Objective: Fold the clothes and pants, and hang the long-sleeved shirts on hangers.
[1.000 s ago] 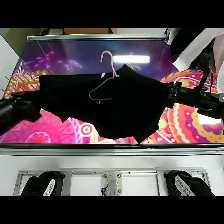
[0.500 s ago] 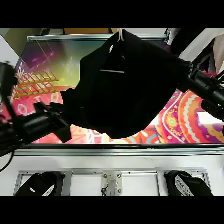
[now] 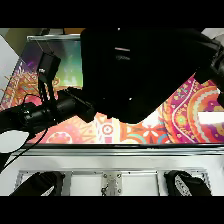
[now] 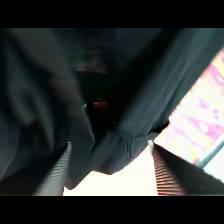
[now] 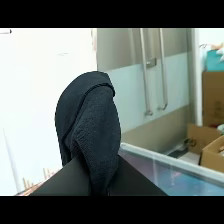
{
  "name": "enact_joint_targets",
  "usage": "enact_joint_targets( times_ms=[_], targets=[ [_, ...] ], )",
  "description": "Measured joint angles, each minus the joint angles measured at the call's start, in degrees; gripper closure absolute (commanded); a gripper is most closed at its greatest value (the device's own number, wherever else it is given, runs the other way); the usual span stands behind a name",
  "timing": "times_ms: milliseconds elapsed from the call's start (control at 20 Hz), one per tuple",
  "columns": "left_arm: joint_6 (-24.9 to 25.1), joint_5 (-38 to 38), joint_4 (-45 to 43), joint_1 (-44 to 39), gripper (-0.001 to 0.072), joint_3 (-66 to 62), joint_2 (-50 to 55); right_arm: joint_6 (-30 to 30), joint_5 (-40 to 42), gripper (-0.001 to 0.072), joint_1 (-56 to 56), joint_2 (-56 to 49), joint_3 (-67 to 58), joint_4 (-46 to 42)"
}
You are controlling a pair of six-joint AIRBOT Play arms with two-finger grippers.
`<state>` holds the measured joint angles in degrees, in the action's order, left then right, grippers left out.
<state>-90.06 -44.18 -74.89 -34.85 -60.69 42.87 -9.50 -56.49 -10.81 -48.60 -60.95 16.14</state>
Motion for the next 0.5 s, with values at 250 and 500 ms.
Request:
enact_joint_targets(
  times_ms=[250, 500],
  targets=[
    [-0.37, 0.55, -0.11, 2.25, 0.0687, 0.0, 0.46, 2.45, 4.22, 0.0701, -4.39, 1.18, -1.25, -0.02],
    [-0.37, 0.57, -0.11, 2.71, 0.0687, 0.0, 0.55, 4.2, 10.84, 0.0701, -16.17, 4.61, -1.51, 0.07]
  ],
)
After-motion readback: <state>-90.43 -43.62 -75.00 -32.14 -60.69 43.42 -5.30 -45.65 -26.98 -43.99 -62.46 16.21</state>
